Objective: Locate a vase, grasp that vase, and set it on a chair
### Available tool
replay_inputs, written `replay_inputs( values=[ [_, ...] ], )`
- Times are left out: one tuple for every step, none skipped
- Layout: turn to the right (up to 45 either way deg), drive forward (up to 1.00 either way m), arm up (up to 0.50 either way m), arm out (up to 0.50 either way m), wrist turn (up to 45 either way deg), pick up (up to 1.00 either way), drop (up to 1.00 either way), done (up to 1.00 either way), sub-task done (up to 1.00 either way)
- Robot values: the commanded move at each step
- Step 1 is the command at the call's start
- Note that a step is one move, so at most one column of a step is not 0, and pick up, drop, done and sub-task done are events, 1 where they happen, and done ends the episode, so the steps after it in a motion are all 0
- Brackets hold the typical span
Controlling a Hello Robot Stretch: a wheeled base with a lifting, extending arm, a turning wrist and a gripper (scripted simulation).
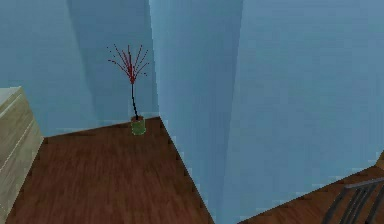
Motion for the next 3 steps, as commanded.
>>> replay_inputs(
  values=[
    [0.0, 0.00, 0.00, 0.00, 45.0, 0.00, 0.00, 0.00, 0.00],
    [0.0, 0.00, 0.00, 0.00, 27.0, 0.00, 0.00, 0.00, 0.00],
    [0.0, 0.00, -0.30, 0.00, 0.0, 0.00, 0.00, 0.00, 0.00]
  ],
)
